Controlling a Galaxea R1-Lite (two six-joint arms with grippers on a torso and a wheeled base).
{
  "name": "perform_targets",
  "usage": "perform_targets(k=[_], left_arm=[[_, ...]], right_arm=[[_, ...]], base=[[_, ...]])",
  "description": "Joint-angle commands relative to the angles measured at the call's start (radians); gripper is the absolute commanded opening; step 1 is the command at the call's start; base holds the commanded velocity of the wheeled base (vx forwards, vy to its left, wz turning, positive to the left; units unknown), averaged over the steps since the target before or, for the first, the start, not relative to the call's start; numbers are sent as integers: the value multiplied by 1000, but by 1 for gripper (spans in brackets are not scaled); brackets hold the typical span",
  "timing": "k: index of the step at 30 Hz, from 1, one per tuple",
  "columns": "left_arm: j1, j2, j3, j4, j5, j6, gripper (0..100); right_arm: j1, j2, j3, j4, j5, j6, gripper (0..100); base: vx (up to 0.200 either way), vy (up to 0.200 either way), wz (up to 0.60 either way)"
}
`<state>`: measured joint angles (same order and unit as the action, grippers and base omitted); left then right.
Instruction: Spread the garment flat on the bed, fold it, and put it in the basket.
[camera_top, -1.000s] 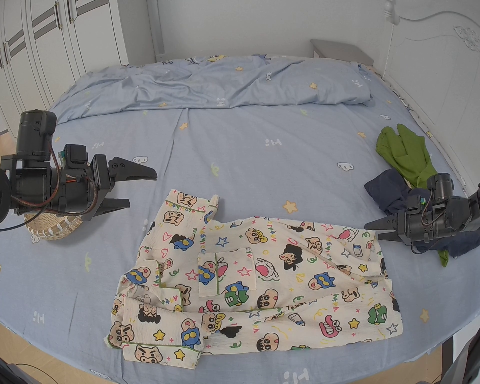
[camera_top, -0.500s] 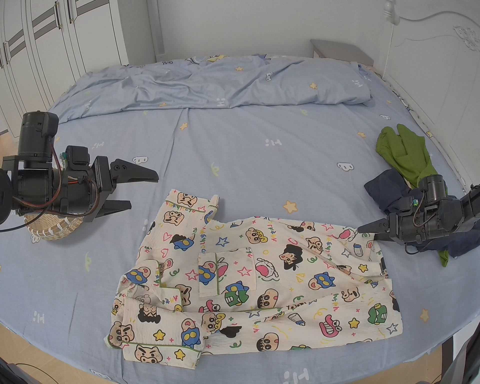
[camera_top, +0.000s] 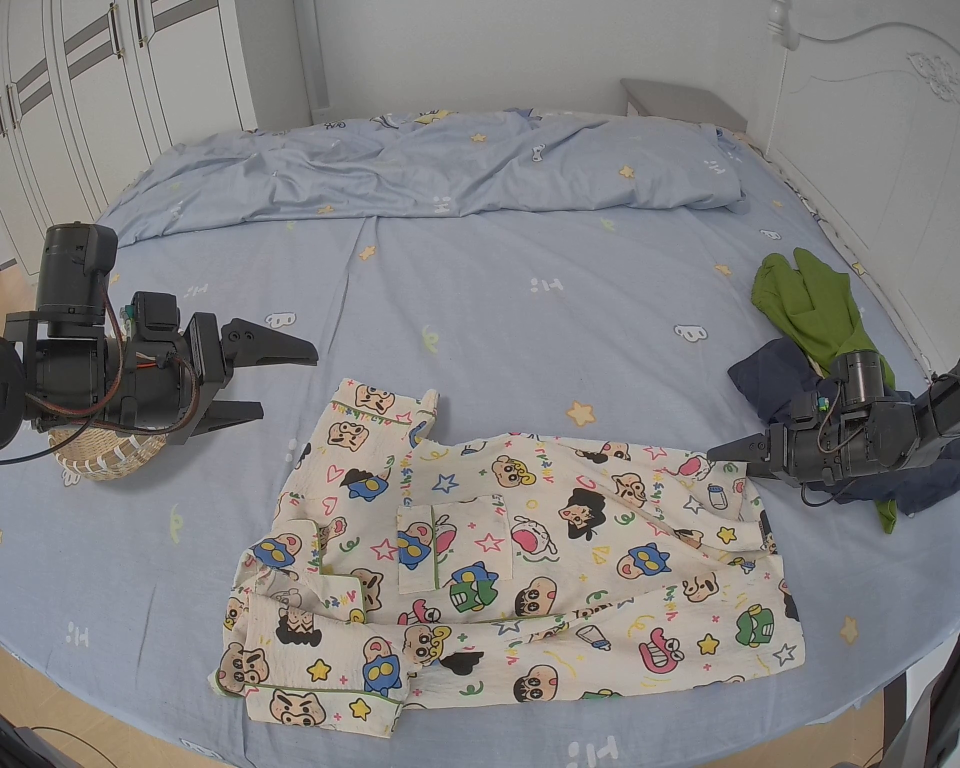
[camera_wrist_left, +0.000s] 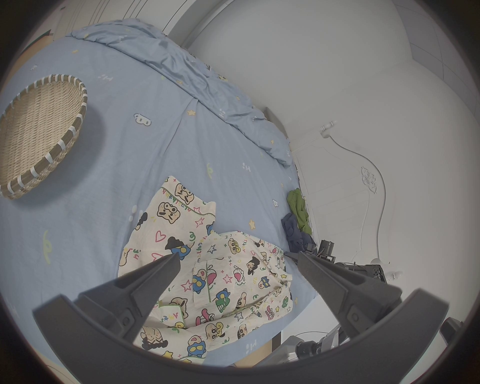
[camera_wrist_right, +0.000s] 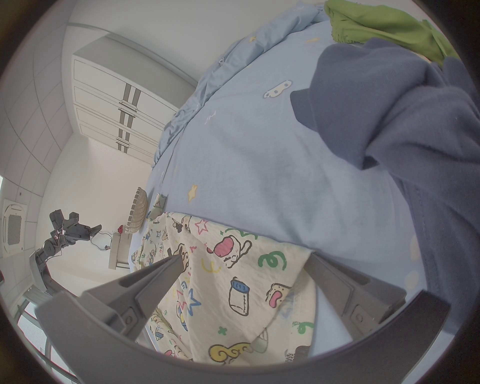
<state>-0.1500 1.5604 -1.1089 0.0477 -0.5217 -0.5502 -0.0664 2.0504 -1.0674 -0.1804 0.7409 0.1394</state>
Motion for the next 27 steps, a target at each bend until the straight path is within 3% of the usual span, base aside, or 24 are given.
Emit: perform_targets(k=[1, 18, 27], left_arm=[[0, 0, 0, -2, 0, 0, 100], [1, 0, -2, -2, 3, -2, 100], [3, 0, -2, -2, 6, 0, 100]], right_arm=[[-6, 1, -2, -14, -1, 26, 0], [-64, -1, -46, -30, -3, 77, 0], [-75, -3, -80, -30, -3, 144, 0]], base=[[0, 0, 0], [0, 0, 0], [0, 0, 0]])
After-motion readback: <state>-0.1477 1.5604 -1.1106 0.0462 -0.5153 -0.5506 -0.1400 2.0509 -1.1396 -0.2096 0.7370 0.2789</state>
